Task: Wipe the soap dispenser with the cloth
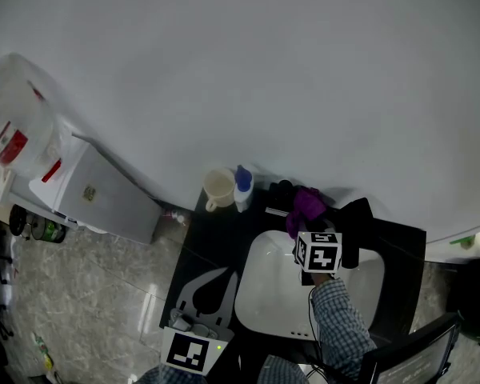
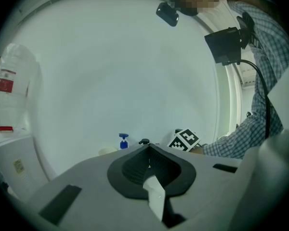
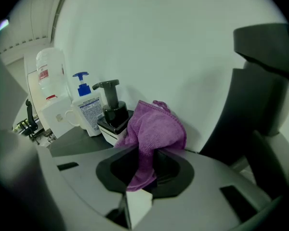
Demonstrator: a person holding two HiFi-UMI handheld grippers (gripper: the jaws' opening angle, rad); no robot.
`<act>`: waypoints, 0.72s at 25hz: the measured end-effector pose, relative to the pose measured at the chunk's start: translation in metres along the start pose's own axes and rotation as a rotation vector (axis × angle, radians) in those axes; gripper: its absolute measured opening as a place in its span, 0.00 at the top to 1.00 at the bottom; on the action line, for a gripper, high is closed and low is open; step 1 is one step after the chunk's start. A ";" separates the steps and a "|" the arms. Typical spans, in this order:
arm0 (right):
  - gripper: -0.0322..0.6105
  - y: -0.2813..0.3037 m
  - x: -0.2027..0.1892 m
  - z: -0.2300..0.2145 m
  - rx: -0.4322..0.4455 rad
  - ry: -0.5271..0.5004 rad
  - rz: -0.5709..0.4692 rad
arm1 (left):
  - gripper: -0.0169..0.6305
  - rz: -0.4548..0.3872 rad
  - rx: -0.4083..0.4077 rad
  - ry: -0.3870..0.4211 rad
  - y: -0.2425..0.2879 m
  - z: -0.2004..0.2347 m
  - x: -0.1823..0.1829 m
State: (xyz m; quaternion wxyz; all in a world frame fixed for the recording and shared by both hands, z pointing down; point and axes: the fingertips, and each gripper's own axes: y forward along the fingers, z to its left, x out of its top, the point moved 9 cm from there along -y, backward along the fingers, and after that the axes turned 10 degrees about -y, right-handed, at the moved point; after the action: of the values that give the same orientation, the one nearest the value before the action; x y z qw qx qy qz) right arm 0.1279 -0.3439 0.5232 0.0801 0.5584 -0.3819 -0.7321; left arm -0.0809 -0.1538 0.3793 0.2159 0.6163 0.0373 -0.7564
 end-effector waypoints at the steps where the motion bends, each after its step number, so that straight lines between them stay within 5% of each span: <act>1: 0.83 -0.004 0.002 0.000 -0.002 -0.008 -0.001 | 0.97 0.000 -0.002 0.000 0.000 -0.001 0.000; 18: 0.83 -0.077 0.089 0.011 -0.031 -0.143 -0.273 | 0.97 -0.037 -0.034 0.000 0.005 -0.002 0.011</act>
State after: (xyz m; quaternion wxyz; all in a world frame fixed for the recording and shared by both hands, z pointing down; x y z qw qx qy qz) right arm 0.1100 -0.3333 0.4070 -0.0388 0.5503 -0.2961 -0.7797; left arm -0.0790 -0.1611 0.3691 0.2122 0.6116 0.0616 -0.7597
